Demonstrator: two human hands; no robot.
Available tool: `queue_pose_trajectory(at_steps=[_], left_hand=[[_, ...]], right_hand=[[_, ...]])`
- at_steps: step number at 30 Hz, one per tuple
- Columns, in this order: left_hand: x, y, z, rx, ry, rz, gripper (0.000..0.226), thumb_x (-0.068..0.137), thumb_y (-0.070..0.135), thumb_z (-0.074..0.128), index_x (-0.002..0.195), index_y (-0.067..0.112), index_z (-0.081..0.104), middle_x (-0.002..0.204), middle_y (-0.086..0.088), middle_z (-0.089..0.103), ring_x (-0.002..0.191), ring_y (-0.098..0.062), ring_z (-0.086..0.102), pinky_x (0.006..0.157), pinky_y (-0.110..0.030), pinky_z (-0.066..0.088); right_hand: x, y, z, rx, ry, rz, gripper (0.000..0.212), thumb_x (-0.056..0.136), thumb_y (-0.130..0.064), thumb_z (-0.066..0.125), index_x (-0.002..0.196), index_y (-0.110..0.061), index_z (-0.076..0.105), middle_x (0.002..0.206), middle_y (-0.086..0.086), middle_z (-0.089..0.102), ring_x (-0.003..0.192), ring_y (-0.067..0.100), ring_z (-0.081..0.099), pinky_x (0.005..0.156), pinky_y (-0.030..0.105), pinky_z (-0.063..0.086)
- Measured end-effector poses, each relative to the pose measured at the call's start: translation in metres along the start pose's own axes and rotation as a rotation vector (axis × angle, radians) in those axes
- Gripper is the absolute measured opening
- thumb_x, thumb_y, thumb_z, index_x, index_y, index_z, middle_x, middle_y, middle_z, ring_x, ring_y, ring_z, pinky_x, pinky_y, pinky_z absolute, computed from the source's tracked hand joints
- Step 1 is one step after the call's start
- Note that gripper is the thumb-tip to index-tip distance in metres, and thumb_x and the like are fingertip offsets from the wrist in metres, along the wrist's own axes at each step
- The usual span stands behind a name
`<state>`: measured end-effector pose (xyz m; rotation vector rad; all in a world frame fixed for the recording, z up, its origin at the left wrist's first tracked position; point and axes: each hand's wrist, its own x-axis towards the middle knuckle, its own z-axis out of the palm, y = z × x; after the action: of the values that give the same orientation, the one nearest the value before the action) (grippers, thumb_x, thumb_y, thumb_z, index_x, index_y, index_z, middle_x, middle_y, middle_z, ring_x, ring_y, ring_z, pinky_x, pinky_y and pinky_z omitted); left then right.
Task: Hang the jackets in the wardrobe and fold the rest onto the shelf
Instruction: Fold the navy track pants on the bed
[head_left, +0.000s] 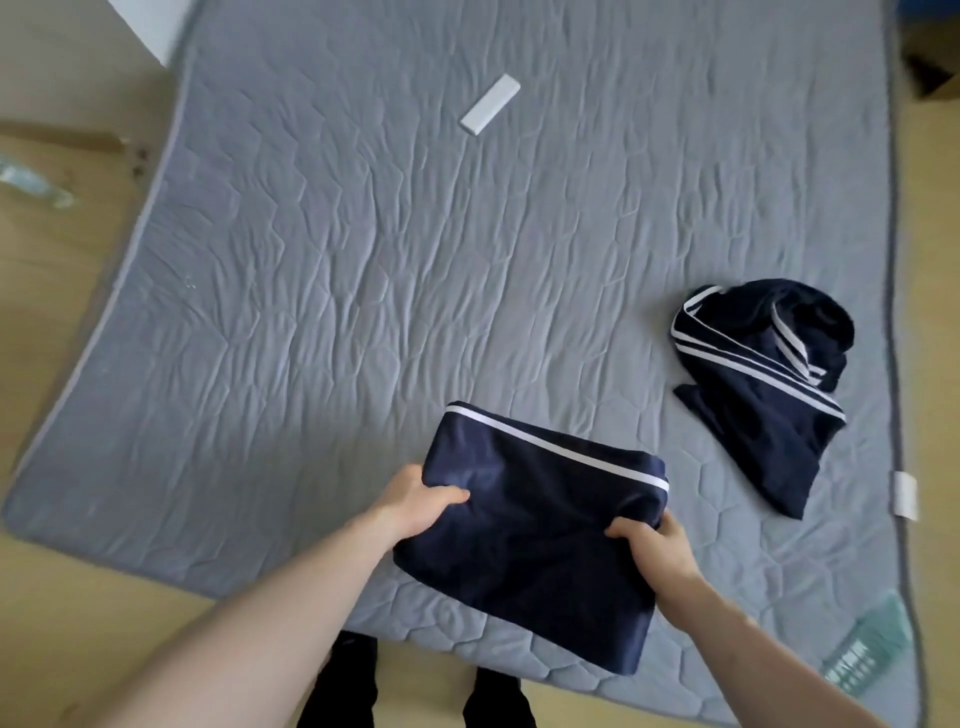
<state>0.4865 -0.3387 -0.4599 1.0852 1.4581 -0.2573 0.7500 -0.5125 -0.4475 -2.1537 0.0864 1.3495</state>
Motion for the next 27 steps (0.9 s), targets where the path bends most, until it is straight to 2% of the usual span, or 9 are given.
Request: queue_pose_trajectory(at_steps=[3,5,7,11,14,17,21,23,27], left_hand=[[-0.073,-0.004,-0.038,-0.113,0.051,0.035,0.012,0.084,0.027,0.08,0.093,0.02,0.08,0.087,0.006,0.08,0.083,-0.011,0.075,0.077,-0.026,0.055],[-0.125,-0.007,-0.068,-0.151,0.094,0.065,0.008,0.085,0.026,0.08,0.091,0.021,0.08,0.084,0.011,0.079,0.076,-0.002,0.074,0.071,-0.02,0.053],[-0.176,-0.013,-0.101,-0.193,0.166,0.085,0.006,0.085,0.027,0.08,0.09,0.024,0.08,0.085,0.013,0.079,0.078,-0.001,0.074,0.07,-0.022,0.053],[-0.266,-0.033,-0.174,-0.294,0.266,0.148,0.011,0.081,0.034,0.08,0.091,0.032,0.079,0.09,0.017,0.079,0.084,0.0,0.073,0.074,-0.023,0.053],[-0.326,-0.059,-0.235,-0.382,0.334,0.223,0.022,0.076,0.043,0.077,0.096,0.036,0.079,0.096,0.015,0.079,0.091,-0.003,0.073,0.082,-0.03,0.055],[-0.377,-0.09,-0.295,-0.435,0.392,0.294,0.023,0.082,0.038,0.075,0.104,0.03,0.077,0.103,0.01,0.079,0.099,-0.007,0.073,0.087,-0.035,0.056],[-0.435,-0.14,-0.376,-0.483,0.527,0.309,0.009,0.09,0.03,0.076,0.099,0.028,0.076,0.096,0.012,0.079,0.089,-0.001,0.073,0.077,-0.029,0.053],[-0.46,-0.162,-0.414,-0.498,0.601,0.315,0.01,0.089,0.032,0.075,0.099,0.029,0.075,0.096,0.014,0.078,0.086,-0.001,0.073,0.075,-0.027,0.052],[-0.502,-0.197,-0.489,-0.542,0.766,0.34,0.017,0.087,0.036,0.076,0.103,0.033,0.073,0.097,0.02,0.077,0.086,0.003,0.071,0.075,-0.026,0.052]], right_hand=[[-0.057,-0.037,0.004,-0.055,-0.068,-0.042,0.028,0.075,-0.009,0.076,0.099,-0.021,0.07,0.085,0.001,0.079,0.085,0.025,0.075,0.067,0.034,0.058],[-0.1,-0.064,0.015,-0.097,-0.123,-0.063,0.037,0.065,-0.018,0.078,0.1,-0.022,0.069,0.089,0.002,0.079,0.086,0.025,0.075,0.072,0.037,0.06],[-0.145,-0.089,0.032,-0.144,-0.179,-0.092,0.045,0.057,-0.023,0.076,0.102,-0.024,0.069,0.087,0.0,0.079,0.087,0.026,0.076,0.076,0.04,0.062],[-0.233,-0.135,0.082,-0.208,-0.265,-0.183,0.042,0.062,-0.021,0.077,0.103,-0.026,0.07,0.081,-0.008,0.079,0.087,0.024,0.076,0.071,0.034,0.058],[-0.297,-0.164,0.135,-0.26,-0.322,-0.261,0.049,0.056,-0.025,0.077,0.105,-0.026,0.07,0.088,-0.003,0.08,0.089,0.024,0.076,0.074,0.036,0.059],[-0.361,-0.186,0.194,-0.294,-0.382,-0.359,0.054,0.054,-0.027,0.077,0.108,-0.028,0.065,0.098,-0.001,0.078,0.092,0.021,0.074,0.073,0.035,0.058],[-0.437,-0.208,0.279,-0.352,-0.47,-0.461,0.049,0.063,-0.026,0.081,0.108,-0.027,0.061,0.103,0.001,0.074,0.092,0.021,0.074,0.072,0.034,0.057],[-0.469,-0.219,0.323,-0.384,-0.517,-0.512,0.05,0.061,-0.028,0.081,0.108,-0.026,0.063,0.103,0.003,0.075,0.091,0.023,0.075,0.074,0.036,0.059],[-0.534,-0.243,0.409,-0.41,-0.612,-0.608,0.047,0.061,-0.028,0.082,0.105,-0.028,0.066,0.096,0.0,0.078,0.081,0.018,0.077,0.067,0.032,0.059]])
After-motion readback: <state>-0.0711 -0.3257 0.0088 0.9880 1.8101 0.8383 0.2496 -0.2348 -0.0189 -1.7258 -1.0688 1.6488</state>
